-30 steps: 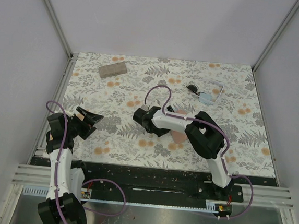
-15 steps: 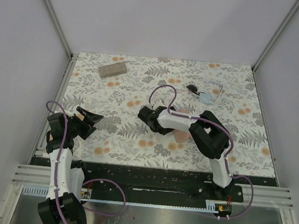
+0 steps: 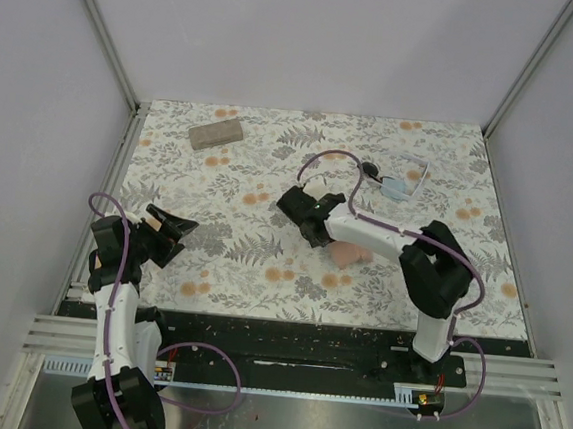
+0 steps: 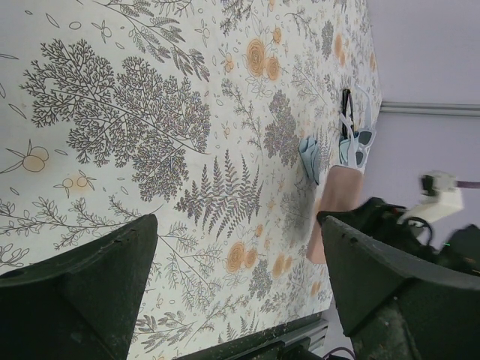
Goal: Organize the sunglasses
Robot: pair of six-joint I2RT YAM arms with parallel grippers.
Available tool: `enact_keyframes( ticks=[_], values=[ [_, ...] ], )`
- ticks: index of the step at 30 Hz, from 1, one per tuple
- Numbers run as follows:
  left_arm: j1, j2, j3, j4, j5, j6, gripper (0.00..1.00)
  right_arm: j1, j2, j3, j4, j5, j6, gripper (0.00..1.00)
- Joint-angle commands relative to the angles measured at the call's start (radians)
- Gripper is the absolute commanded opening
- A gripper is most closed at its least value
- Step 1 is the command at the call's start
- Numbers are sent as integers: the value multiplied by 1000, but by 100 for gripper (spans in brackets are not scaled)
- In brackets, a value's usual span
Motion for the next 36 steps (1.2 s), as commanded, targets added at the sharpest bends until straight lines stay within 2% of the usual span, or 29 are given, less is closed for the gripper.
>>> enact_keyframes(
  ticks=[1,5,8,9,13,18,21,24,26,28,31,32,33,34,36],
  values=[
    [3,0,4,59,12,11,93,-40,-208,16,71,-97,-13,66],
    [3,-1,3,61,12,11,93,-95,-335,-1,131,-241,-8,66],
    [3,-4,1,61,14,9,93,-192,-435,-65,231,-476,38,66],
    [3,-4,1,61,12,9,93,-236,-465,-110,275,-596,61,66],
    [1,-4,-1,65,15,8,93,-408,-513,-243,448,-968,151,67],
    [3,-7,-2,68,24,6,93,-526,-483,-430,793,-1352,341,63],
    [1,-10,-5,67,24,5,93,-526,-408,-513,1115,-1510,502,60],
    [0,-13,-5,67,24,3,93,-523,-290,-558,1450,-1605,692,59],
    [0,-10,-7,68,21,5,93,-509,-213,-556,1594,-1644,769,58],
    [-2,-6,-8,71,18,3,93,-477,-132,-534,1728,-1674,847,62],
    [-3,0,-8,79,14,2,93,-421,2,-475,1880,-1700,946,74],
    [-3,3,-11,80,14,2,93,-401,43,-461,1918,-1702,972,82],
    [-3,8,-11,82,14,2,93,-393,76,-449,1953,-1699,998,95],
    [-5,8,-10,81,12,3,93,-388,115,-444,1992,-1694,1027,99],
    [-10,11,-11,81,9,5,93,-399,146,-446,2009,-1682,1038,99]
  ],
)
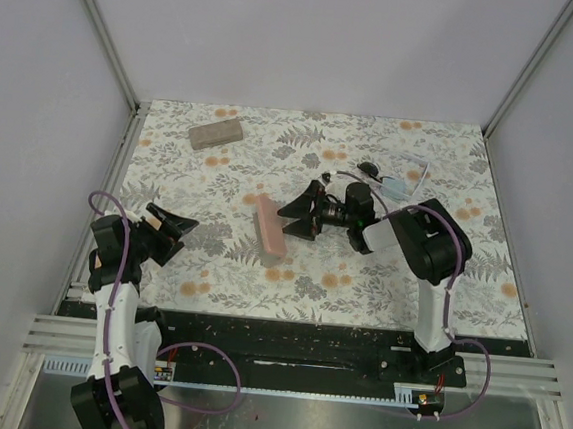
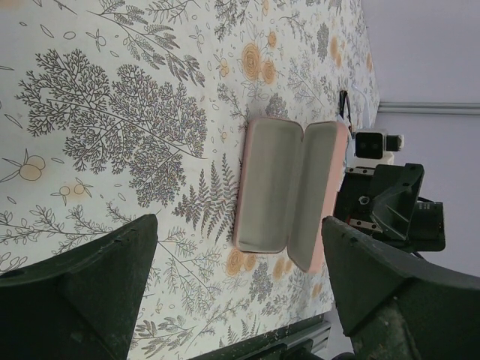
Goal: Organize the sunglasses
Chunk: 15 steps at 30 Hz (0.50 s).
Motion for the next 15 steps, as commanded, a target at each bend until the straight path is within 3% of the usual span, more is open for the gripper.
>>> enact_keyframes(
  ticks=[1,5,7,11,15],
  values=[
    [-14,12,-9,57,4,6,93,2,54,32,230,-45,117,99],
    [-49,29,-6,51,-27,9,93,-35,-8,4,1,-18,-51,99],
    [-86,30,-6,45,-64,9,93,-47,-77,9,-205,24,-199,99],
    [-178,41,-4,43,-154,7,93,-32,-235,103,-763,250,-563,99],
    [-256,72,8,50,-234,4,93,-29,-314,150,-946,344,-694,89]
  ],
)
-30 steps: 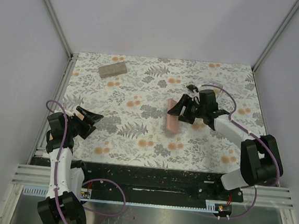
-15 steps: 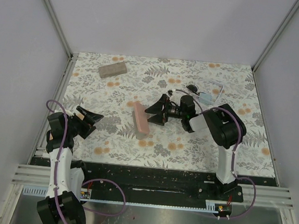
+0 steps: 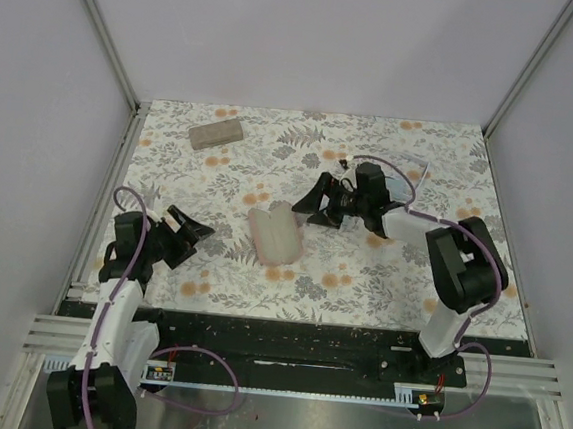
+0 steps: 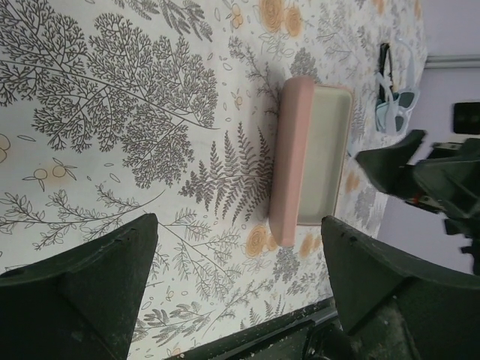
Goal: Organize the sunglasses
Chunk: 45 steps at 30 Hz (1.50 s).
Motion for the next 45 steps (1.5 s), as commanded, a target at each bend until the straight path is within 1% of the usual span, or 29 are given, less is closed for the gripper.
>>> enact_keyframes(
  ticks=[1,2,3,4,7,9,11,12,15,18,20,21,22,24,25,28,30,31,32,35,37,41,42,44,45],
  values=[
    [-73,34,19,41,-123,2,93,12,-119,87,-370,168,-278,82],
    [-89,40,25,44,-133,1,93,11,-126,98,-410,190,-296,77],
    [-109,48,32,45,-146,-1,93,11,-135,109,-441,220,-313,74],
    [-130,55,38,45,-159,-2,92,11,-143,118,-479,251,-327,68],
    [-191,77,60,47,-193,-5,92,12,-159,135,-529,285,-359,58],
    [-222,94,65,62,-199,-15,91,26,-146,150,-556,282,-370,57],
    [-238,112,63,91,-173,-19,83,67,-120,176,-585,291,-372,53],
    [-244,118,62,110,-164,-24,81,92,-105,184,-595,293,-373,52],
    [-261,134,62,119,-140,-30,80,156,-82,195,-596,325,-370,59],
    [-268,123,65,110,-138,-19,81,180,-68,196,-586,342,-361,59],
    [-270,117,71,87,-144,-6,82,186,-54,201,-587,355,-358,55],
    [-270,115,78,70,-147,5,82,189,-51,201,-589,366,-358,52],
    [-270,111,86,55,-149,13,82,190,-45,201,-595,378,-358,47],
    [-268,109,101,26,-147,28,83,193,-36,202,-603,412,-356,45],
    [-270,108,114,12,-135,33,83,195,-30,199,-604,418,-353,41],
    [-270,115,179,-49,-98,74,83,198,-8,201,-603,417,-343,19],
    [-270,126,241,-115,-101,128,84,210,13,208,-593,414,-333,15],
    [-268,132,274,-151,-121,164,84,222,22,216,-586,414,-324,15],
    [-270,137,302,-193,-149,200,84,232,39,227,-577,411,-318,13],
    [-270,144,382,-283,-233,270,85,264,90,273,-555,405,-286,12],
    [-268,146,413,-303,-255,300,86,288,122,313,-544,401,-263,14],
    [-270,178,474,-336,-290,378,87,302,159,385,-540,386,-232,20],
    [-270,192,486,-353,-302,401,87,302,161,394,-538,386,-230,23],
    [-270,218,506,-375,-327,433,87,302,153,402,-537,391,-229,42],
    [-267,227,509,-379,-333,441,87,301,145,403,-538,392,-230,46]
  ],
)
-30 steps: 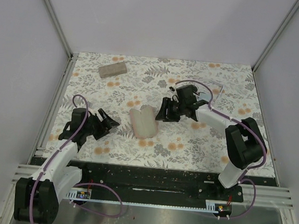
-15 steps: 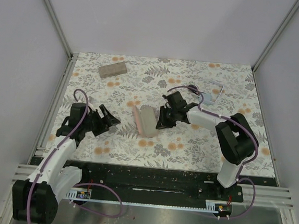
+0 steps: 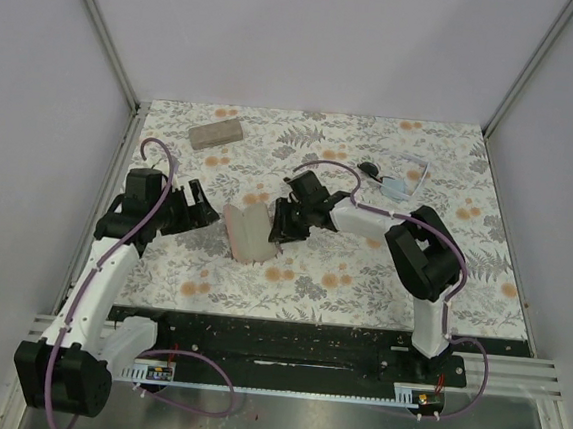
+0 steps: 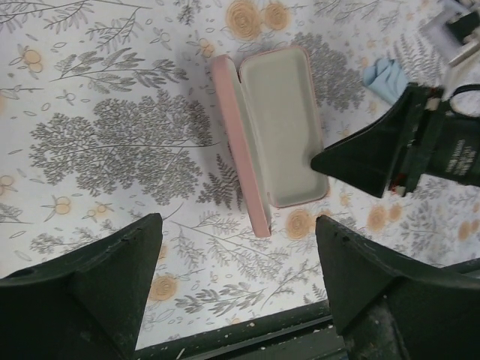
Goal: Organize the sunglasses
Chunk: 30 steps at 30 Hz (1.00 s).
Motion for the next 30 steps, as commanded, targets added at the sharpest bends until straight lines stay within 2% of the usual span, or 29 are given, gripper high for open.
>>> enact_keyframes(
  ticks=[1,4,8,15,20,30],
  values=[
    [-2,34,55,-53,-65,101,87,-1,-31,54,34,4,17,49],
    [-2,17,35,-24,1,101,87,-7,-62,66,-29,73,-13,52],
    [-2,-4,20,-21,-13,99,87,-45,-116,63,-118,174,-73,52],
    [-2,-12,12,-20,-2,89,88,-157,-199,4,-193,371,-122,44],
    [-2,-10,8,-17,2,86,88,-180,-162,34,-257,507,-170,35],
    [-2,-10,4,-17,-2,81,88,-180,-25,171,-310,511,-204,36]
  ],
)
